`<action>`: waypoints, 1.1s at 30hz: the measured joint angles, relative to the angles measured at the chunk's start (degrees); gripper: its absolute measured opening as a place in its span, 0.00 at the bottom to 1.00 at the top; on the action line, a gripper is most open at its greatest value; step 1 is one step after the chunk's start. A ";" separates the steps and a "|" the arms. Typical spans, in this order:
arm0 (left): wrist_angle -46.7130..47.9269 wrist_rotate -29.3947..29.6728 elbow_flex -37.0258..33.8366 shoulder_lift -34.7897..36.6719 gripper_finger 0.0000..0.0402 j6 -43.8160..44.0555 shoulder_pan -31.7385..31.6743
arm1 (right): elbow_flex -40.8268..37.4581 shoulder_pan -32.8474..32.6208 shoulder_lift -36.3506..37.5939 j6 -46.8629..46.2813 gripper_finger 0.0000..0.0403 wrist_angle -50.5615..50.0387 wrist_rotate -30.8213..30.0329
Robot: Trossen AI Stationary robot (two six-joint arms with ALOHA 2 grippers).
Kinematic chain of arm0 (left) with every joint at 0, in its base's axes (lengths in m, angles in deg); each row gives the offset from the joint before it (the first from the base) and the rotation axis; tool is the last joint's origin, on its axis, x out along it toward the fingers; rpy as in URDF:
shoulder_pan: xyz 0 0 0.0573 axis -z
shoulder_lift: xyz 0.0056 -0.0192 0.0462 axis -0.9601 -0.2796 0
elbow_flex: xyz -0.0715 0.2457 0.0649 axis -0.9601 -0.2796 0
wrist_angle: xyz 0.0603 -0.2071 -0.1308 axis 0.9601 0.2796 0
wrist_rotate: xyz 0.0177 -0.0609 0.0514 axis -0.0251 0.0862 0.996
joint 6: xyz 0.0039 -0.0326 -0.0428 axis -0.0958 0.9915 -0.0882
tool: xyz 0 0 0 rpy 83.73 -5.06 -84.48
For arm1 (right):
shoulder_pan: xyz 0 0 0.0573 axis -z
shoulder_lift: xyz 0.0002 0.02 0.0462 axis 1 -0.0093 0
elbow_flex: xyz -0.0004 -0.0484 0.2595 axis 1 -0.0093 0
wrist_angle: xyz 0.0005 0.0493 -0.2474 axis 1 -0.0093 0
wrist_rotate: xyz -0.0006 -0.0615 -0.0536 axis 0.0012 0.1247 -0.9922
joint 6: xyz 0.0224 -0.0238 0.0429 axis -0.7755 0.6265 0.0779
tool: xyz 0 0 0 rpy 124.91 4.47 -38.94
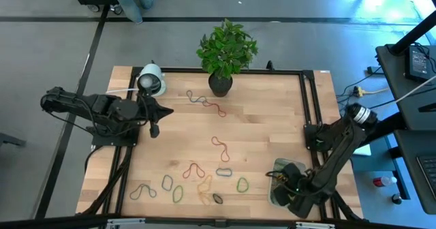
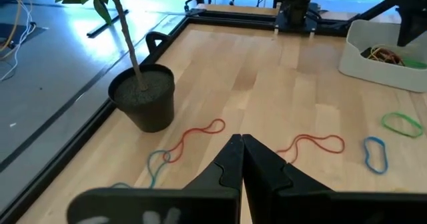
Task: Pick and place rubber bands into bin
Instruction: Put the yellow rubber band into the gray bin, then put the blue rubber band into the gray bin
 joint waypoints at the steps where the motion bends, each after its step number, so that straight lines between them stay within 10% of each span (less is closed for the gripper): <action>1: 0.00 -0.02 0.00 -0.06 0.01 0.00 0.00 | 0.00 0.00 -0.38 0.18 0.07 1.00 0.00; 16: 0.01 -0.37 0.01 -0.44 0.00 1.40 0.00 | 2.15 -0.77 1.50 0.68 0.43 1.63 1.42; 33: 7.10 -3.85 0.02 0.57 0.00 1.42 0.62 | 13.90 6.06 3.13 28.97 0.33 -1.16 -11.76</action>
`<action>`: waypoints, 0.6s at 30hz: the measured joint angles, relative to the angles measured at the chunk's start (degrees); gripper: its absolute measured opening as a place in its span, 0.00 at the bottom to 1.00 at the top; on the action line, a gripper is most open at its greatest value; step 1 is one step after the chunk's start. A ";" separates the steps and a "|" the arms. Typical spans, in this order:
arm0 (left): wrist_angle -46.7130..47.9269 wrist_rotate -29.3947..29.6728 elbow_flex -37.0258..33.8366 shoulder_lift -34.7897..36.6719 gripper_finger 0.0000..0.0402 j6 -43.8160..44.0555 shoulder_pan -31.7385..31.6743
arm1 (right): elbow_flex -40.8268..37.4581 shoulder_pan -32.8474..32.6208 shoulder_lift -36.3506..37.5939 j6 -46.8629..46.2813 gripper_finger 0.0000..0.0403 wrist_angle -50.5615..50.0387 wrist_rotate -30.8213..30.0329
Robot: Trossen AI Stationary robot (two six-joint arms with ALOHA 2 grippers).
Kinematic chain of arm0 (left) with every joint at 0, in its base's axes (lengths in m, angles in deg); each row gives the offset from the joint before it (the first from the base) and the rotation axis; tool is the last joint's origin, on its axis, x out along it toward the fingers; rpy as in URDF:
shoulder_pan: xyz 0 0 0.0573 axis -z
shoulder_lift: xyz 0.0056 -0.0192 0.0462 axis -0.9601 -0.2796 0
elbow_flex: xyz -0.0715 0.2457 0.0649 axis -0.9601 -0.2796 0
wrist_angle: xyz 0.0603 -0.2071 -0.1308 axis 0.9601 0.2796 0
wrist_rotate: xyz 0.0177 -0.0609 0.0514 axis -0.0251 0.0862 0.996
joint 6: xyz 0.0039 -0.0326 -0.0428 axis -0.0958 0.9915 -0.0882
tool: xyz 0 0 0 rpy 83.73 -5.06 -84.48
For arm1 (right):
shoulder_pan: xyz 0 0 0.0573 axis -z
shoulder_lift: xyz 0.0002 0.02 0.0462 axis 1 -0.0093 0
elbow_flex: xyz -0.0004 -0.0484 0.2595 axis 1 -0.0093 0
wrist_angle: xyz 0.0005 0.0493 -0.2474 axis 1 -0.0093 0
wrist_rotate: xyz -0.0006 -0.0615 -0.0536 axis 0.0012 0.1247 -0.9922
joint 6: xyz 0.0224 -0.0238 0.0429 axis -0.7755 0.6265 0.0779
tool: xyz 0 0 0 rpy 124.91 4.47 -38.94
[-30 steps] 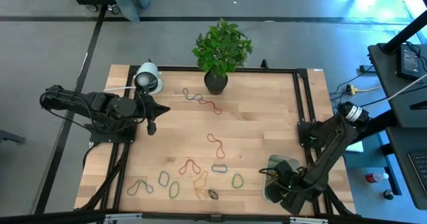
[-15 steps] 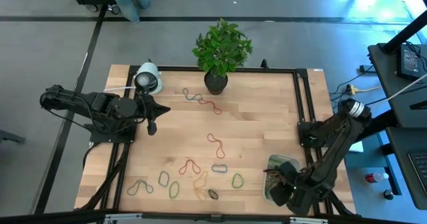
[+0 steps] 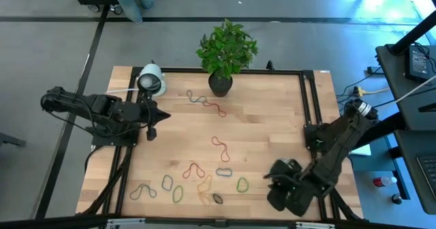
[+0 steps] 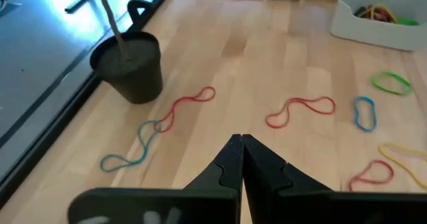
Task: Pick and place rubber bands into bin
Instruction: Put the blue rubber band into the gray bin
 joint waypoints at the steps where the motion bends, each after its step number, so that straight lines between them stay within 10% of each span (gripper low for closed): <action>1: 0.43 -0.15 0.00 0.29 0.00 0.00 0.22 | 0.00 1.17 -0.19 4.16 0.33 1.19 0.09; 11: 6.32 -0.70 0.00 4.29 0.00 -0.60 2.40 | 0.59 16.18 -8.40 33.63 0.32 15.86 12.76; 18: 9.49 -0.70 0.00 7.05 0.00 -0.61 2.58 | 15.79 20.32 -22.98 44.34 0.32 6.40 19.29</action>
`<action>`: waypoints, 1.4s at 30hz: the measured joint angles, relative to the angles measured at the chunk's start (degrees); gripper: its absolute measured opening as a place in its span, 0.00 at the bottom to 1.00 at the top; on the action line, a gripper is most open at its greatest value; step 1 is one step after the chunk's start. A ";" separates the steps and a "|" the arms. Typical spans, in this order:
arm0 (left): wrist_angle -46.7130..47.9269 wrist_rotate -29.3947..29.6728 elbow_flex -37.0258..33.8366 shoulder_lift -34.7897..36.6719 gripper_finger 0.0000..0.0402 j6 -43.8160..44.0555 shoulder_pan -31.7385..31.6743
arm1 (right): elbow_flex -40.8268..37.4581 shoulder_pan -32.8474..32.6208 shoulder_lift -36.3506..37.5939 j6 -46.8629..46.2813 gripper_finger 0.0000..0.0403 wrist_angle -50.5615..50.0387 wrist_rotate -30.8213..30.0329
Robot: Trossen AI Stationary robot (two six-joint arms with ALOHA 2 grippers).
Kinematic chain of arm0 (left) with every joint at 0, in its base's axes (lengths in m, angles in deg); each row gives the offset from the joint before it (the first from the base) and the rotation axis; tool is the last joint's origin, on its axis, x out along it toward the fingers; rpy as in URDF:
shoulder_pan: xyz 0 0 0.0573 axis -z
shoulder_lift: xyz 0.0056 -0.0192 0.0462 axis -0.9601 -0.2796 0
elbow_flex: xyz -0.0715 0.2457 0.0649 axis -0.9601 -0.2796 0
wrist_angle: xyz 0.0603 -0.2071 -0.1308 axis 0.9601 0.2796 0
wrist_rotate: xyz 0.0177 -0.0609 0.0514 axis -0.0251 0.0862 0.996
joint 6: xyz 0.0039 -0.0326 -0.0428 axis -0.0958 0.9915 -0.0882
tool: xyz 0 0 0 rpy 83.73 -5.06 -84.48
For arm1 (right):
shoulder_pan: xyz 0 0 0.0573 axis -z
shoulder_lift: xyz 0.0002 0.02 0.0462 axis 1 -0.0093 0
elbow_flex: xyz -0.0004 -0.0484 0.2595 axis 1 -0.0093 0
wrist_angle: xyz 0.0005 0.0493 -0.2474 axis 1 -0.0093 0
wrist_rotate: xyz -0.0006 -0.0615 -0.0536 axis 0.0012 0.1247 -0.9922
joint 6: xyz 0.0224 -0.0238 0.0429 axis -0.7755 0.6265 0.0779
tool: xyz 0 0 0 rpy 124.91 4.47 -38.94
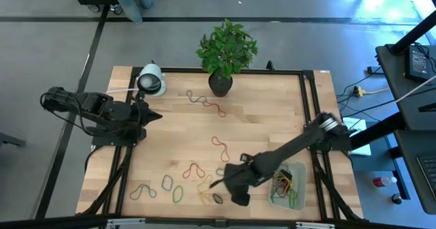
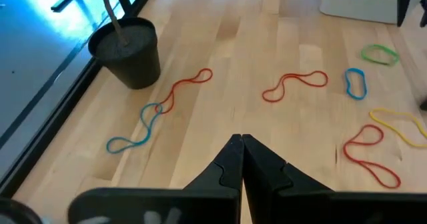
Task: Pick and place rubber bands into bin
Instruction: Put the blue rubber band into the gray bin
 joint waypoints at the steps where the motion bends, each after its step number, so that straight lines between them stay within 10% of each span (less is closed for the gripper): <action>1: 0.54 0.02 0.00 0.39 0.00 -0.04 0.00 | 2.44 0.27 -1.94 1.30 0.32 -2.04 0.02; 25: 1.13 -1.66 0.00 3.58 0.00 -1.53 0.00 | 14.57 8.00 -21.39 14.05 0.31 -1.93 -0.77; 34: 1.13 -1.68 0.00 3.58 0.00 -1.53 0.00 | 14.58 6.07 -21.53 8.91 0.03 -2.70 -2.03; 42: 0.62 -3.92 0.00 3.55 0.00 -2.58 0.00 | 14.38 2.68 -12.84 5.28 0.01 -9.17 -0.11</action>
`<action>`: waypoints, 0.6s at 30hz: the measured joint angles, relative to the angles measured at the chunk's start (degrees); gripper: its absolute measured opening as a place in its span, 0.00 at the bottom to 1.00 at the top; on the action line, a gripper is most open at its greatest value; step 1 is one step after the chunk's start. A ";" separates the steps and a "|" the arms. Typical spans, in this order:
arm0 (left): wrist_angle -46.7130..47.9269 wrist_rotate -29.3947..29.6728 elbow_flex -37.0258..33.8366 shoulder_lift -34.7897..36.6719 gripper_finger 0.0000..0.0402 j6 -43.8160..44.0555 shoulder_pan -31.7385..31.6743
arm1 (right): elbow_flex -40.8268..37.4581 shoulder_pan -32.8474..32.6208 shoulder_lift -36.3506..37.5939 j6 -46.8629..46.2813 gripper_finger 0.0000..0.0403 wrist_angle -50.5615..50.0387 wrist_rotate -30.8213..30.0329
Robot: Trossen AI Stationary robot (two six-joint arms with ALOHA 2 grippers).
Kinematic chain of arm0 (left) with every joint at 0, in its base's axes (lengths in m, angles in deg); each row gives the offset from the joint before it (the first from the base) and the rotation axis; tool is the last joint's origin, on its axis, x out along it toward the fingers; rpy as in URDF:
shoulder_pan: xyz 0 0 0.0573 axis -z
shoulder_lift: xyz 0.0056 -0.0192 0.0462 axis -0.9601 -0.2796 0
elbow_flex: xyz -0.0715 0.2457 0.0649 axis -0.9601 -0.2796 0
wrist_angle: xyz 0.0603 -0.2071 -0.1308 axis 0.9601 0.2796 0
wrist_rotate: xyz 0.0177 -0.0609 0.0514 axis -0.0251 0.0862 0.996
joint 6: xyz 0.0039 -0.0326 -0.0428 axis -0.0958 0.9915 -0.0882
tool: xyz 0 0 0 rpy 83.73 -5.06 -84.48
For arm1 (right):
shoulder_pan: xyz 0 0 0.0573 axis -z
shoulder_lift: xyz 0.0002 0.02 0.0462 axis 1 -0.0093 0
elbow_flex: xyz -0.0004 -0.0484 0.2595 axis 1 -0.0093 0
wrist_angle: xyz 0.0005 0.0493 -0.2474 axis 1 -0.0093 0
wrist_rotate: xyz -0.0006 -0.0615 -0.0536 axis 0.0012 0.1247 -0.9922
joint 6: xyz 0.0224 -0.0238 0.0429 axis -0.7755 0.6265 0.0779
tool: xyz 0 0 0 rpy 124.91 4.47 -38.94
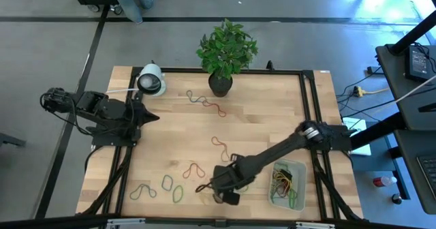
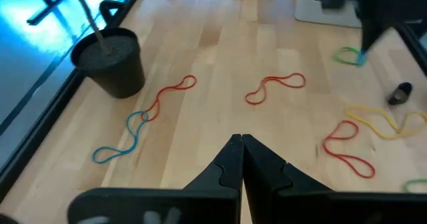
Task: Pick and place rubber bands into bin
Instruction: Put the blue rubber band into the gray bin
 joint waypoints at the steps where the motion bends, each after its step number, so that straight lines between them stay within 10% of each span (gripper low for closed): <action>1: -0.15 -0.51 0.00 -0.13 0.00 -0.37 0.00 | 0.01 -0.64 1.37 -0.58 0.01 -1.47 -1.08; 9: -4.20 -6.16 0.00 -7.13 0.00 -2.65 0.00 | -2.53 -9.74 12.93 -9.81 0.00 -12.34 -7.93; 18: -13.72 -5.75 1.69 -23.10 0.00 2.99 3.93 | -23.81 -20.41 29.04 -27.68 0.00 -6.81 -8.18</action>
